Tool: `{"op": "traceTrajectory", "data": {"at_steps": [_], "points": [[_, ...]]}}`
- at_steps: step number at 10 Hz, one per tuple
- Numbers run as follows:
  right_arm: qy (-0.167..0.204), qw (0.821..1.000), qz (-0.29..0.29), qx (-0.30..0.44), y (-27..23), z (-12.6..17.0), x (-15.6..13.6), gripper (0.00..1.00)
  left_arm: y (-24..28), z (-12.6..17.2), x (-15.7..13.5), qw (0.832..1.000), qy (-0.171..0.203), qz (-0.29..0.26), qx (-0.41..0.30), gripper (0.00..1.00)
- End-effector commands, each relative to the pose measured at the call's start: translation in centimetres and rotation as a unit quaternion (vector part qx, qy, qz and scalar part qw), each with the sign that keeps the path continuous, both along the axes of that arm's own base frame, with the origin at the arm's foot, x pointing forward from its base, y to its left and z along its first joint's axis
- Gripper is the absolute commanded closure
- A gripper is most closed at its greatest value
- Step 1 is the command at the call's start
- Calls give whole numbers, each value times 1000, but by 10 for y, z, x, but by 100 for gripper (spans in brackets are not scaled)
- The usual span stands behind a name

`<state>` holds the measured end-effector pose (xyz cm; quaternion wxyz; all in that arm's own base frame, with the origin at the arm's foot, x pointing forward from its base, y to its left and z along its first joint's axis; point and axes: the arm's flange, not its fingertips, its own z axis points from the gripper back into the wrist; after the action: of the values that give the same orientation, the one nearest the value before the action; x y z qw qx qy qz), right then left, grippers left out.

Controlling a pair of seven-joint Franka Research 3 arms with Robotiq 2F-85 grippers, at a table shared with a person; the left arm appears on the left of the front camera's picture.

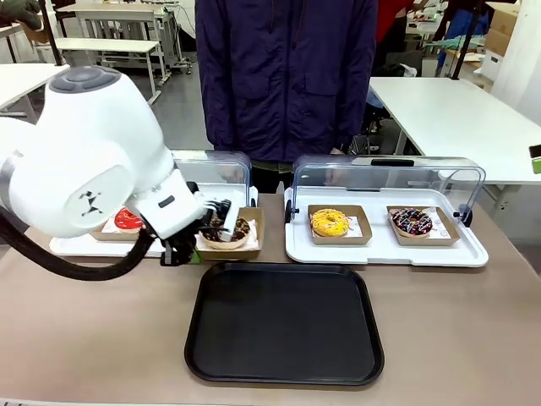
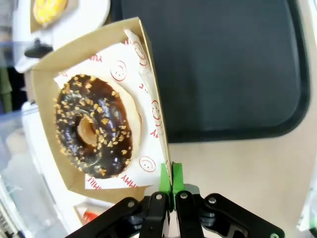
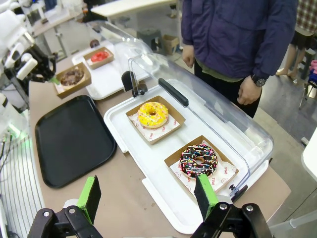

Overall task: Move the second donut from the left to the tray.
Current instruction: Pick up the Paper togo box containing the Donut indicated by the person and place it on the Handle tray.

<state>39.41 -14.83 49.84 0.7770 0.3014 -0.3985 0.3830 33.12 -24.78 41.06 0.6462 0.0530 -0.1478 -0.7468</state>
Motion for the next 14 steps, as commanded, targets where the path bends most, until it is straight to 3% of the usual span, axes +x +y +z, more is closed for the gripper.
{"op": "traceTrajectory", "data": {"at_steps": [1,6,14], "points": [[-11,1000,1,7,0,2,2,0,-9,-23,-26,1000,9,0,-1,98],[-11,1000,1,7,0,2,2,0,-67,-57,-57,1000,6,-22,9,98],[-11,1000,1,7,0,2,2,0,-97,-93,-57,998,36,-38,25,98]]}}
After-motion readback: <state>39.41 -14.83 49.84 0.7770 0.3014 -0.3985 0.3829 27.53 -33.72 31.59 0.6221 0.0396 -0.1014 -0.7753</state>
